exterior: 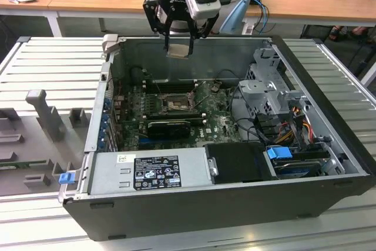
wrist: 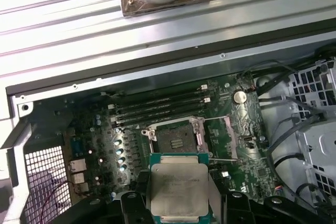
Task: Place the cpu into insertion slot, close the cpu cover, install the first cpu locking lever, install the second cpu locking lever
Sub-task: 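Place the cpu into insertion slot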
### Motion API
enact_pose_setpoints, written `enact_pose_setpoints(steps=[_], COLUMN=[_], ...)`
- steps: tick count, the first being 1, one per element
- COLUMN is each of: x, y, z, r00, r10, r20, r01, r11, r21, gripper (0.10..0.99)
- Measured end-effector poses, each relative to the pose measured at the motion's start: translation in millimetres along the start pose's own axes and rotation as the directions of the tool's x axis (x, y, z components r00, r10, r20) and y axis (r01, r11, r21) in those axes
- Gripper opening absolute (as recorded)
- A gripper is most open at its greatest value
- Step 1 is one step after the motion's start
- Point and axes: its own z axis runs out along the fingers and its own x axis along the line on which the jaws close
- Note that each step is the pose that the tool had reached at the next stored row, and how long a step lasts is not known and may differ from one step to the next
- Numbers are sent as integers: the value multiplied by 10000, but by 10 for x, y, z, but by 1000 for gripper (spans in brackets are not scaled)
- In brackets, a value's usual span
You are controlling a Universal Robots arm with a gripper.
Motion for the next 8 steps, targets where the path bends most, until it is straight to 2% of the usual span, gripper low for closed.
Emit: enact_pose_setpoints(steps=[8], x=[0], y=[0], z=[3], r00=[9983], r10=[581], r20=[52], r01=[-581], r11=[9983], r21=[-13], gripper=[529])
